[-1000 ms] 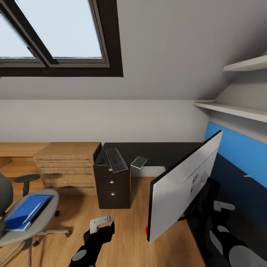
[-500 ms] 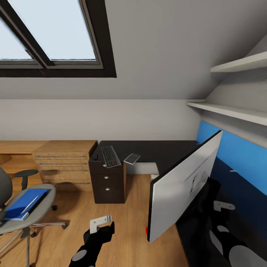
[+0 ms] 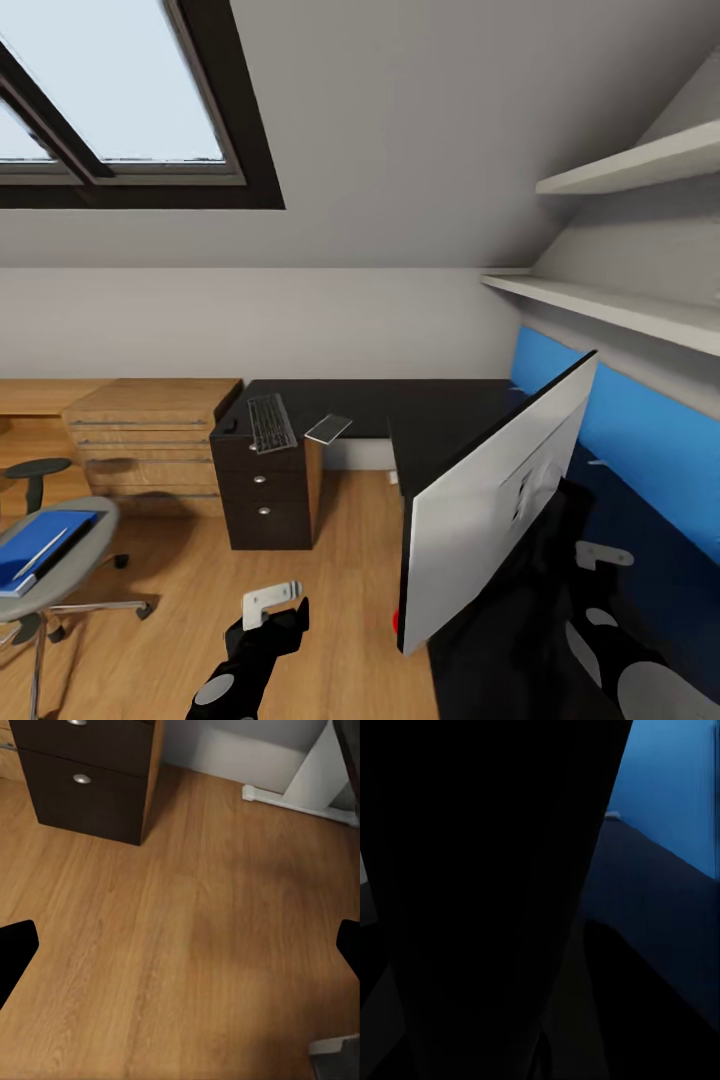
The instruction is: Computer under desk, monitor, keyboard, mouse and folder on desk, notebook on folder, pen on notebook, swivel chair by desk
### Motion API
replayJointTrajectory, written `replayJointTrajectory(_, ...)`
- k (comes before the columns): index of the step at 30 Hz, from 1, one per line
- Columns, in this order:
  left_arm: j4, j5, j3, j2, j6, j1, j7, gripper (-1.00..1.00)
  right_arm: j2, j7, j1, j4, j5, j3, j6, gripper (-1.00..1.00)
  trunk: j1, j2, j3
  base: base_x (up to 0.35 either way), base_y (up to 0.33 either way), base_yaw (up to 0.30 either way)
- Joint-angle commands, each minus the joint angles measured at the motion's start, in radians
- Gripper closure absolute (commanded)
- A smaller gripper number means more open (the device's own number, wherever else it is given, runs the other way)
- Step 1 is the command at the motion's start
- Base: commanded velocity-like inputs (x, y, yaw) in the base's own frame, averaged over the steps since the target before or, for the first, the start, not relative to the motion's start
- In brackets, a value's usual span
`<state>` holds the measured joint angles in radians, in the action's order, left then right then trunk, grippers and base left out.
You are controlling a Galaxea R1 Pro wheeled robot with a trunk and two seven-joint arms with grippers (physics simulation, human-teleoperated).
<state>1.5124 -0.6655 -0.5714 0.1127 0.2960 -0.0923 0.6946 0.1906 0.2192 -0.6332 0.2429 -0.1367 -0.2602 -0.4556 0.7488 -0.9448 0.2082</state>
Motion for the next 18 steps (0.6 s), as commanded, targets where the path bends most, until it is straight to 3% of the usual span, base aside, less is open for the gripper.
replayJointTrajectory(1,0.002,-0.005,-0.002,0.001,0.003,-0.001,0.008,-1.00,0.000,0.003,-0.002,0.001,-0.014,-0.008,-0.003,1.00,0.000,-0.001,0.001,0.024,-0.345,0.000)
replayJointTrajectory(18,0.002,-0.007,-0.001,0.001,0.004,-0.001,0.008,-1.00,-0.003,0.002,-0.002,0.000,-0.014,-0.008,0.000,1.00,0.000,-0.001,0.001,0.002,-0.340,0.000)
